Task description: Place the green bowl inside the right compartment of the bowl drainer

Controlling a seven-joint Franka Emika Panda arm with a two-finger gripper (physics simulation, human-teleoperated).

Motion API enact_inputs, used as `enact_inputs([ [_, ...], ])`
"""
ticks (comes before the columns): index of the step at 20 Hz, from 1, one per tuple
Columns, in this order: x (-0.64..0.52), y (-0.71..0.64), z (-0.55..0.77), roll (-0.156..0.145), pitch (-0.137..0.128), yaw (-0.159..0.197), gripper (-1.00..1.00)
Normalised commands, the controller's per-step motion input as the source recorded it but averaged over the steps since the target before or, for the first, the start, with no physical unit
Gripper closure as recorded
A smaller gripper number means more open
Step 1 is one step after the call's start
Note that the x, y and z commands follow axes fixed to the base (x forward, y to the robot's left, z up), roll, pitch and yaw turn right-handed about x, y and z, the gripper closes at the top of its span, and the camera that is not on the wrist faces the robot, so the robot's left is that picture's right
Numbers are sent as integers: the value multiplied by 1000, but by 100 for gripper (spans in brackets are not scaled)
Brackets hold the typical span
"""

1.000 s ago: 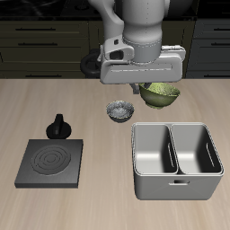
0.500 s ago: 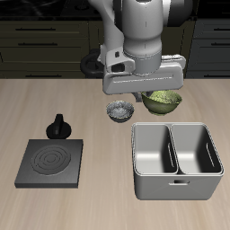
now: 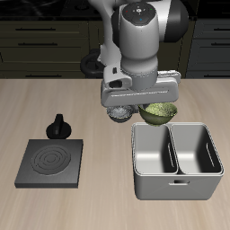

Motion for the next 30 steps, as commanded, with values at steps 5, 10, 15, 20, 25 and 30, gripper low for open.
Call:
enact_inputs([
  [5, -52, -56, -181, 2, 24, 2, 100],
  [10, 0, -143, -166, -37, 25, 8, 100],
  [15, -66, -51, -139, 2, 20, 9, 100],
  [20, -325, 205, -159, 67, 38, 24, -100],
  [25, -419, 180, 37, 67, -16, 4, -100],
  [30, -528, 233, 263, 68, -48, 0, -100],
])
